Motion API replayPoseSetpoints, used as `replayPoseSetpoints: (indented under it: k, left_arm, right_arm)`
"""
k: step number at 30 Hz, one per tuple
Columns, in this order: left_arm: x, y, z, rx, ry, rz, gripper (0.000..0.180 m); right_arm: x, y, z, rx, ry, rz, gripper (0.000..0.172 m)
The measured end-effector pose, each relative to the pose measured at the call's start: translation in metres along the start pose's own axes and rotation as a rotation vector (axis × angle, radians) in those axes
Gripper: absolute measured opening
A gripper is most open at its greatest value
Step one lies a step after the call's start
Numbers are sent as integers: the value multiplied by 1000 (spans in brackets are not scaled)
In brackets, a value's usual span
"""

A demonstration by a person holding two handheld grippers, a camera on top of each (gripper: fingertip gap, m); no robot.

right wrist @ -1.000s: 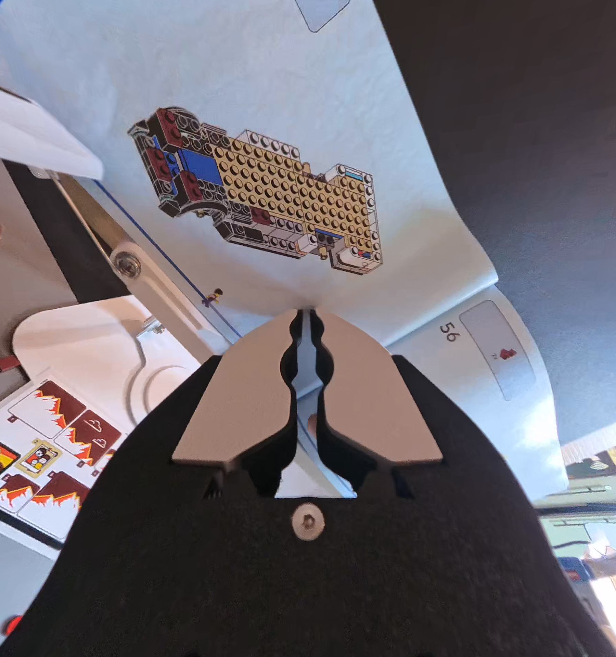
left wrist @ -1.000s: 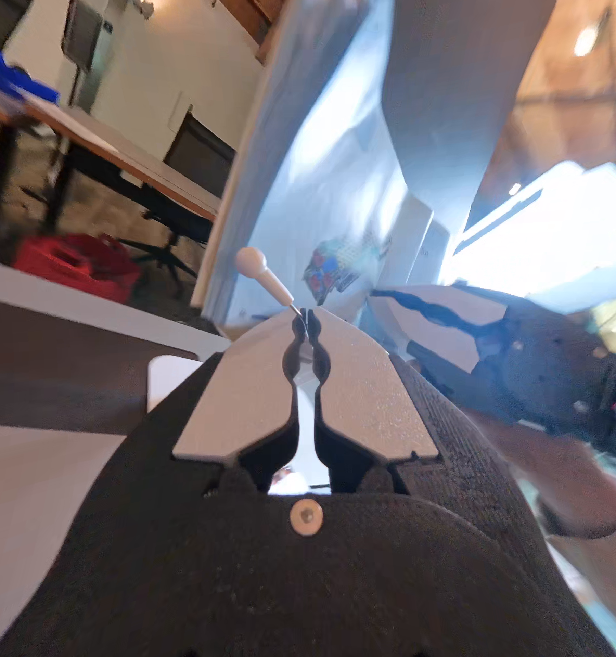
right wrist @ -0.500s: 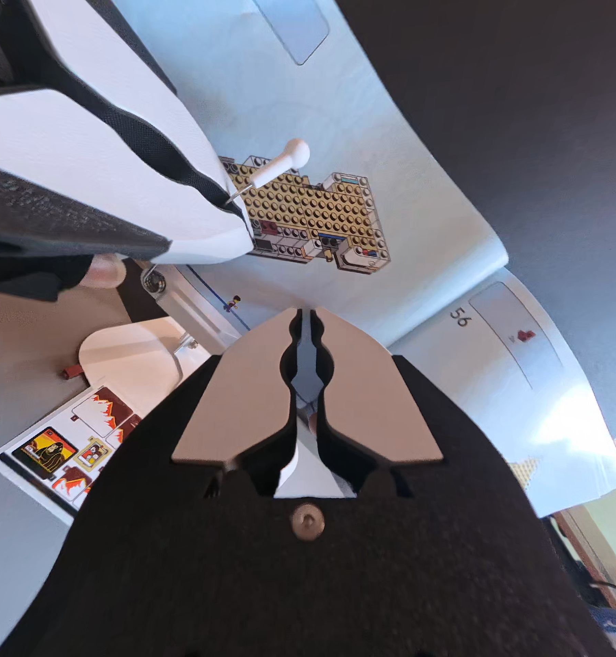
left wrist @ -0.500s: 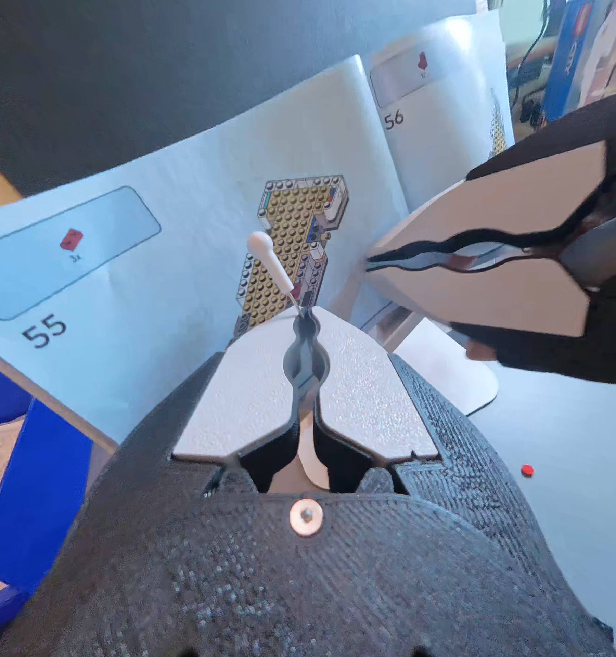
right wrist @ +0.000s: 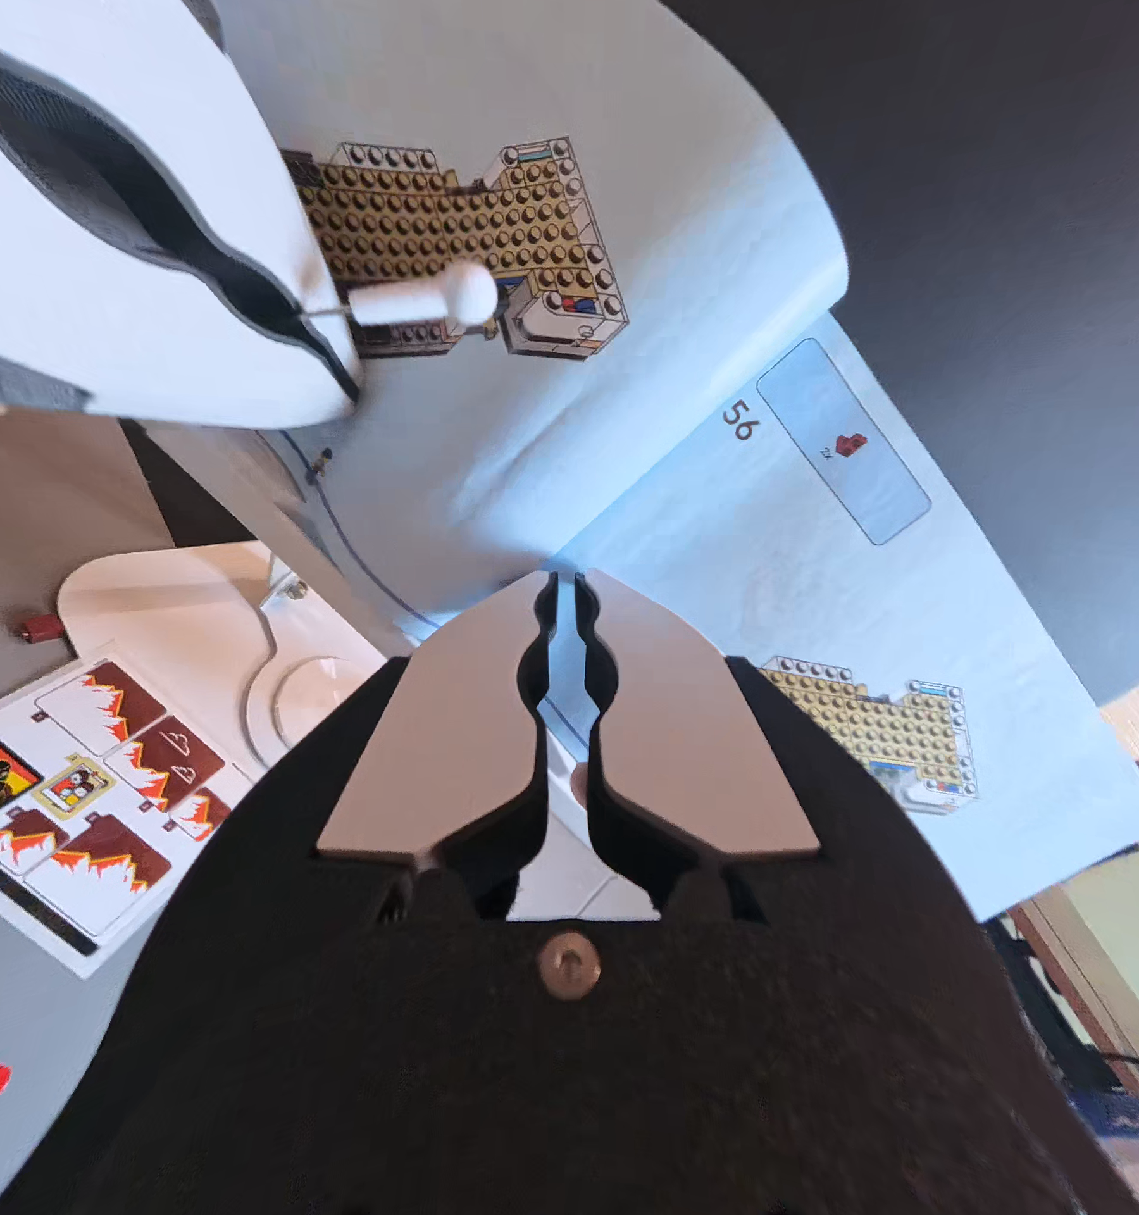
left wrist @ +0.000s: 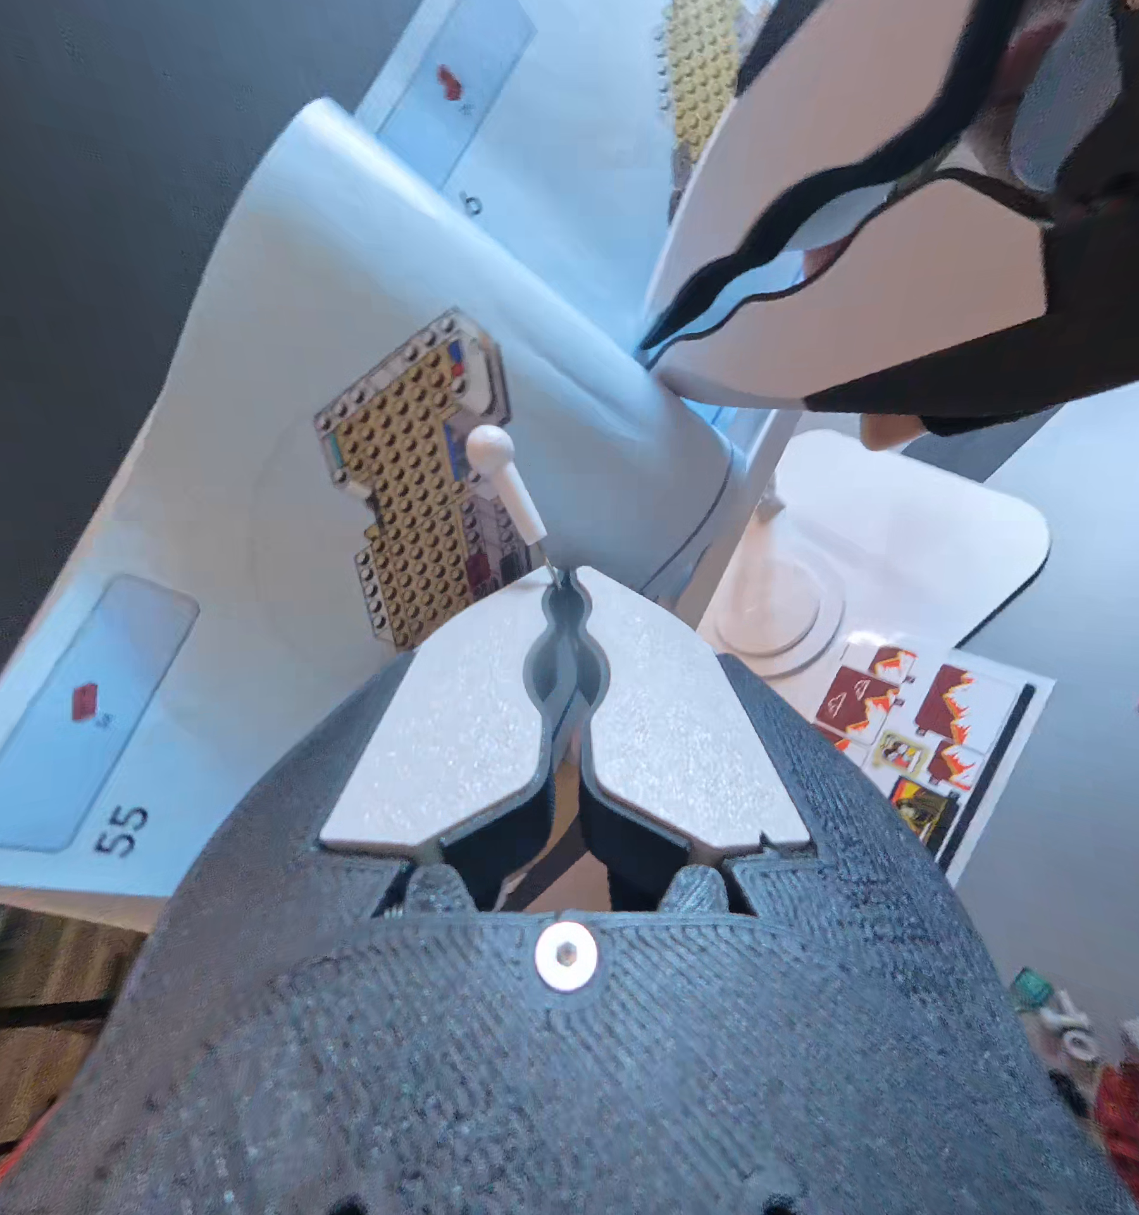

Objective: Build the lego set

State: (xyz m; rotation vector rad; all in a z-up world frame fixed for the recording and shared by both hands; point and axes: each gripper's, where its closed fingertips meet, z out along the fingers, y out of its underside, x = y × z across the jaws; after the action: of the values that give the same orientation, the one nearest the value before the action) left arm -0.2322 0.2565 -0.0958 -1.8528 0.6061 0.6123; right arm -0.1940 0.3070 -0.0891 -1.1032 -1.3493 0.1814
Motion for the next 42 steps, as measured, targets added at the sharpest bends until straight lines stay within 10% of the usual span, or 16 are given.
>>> replayPoseSetpoints:
  k: [9,17,33,42]
  left_arm:
    - [7,0,-3,-11,51,191,5]
    - [0,0,-9,89,114,-41,5]
    - [20,2,9,-73,60,376,17]
    - [12,4,-11,68,63,79,42]
  right_arm:
    - [-11,-12,0,64,-12,56,2]
    - [-27,-30,-2,143,-90,138,4]
    - [-11,-16,-27,193,-143,358,10]
    - [104,77,-38,62,54,614,77]
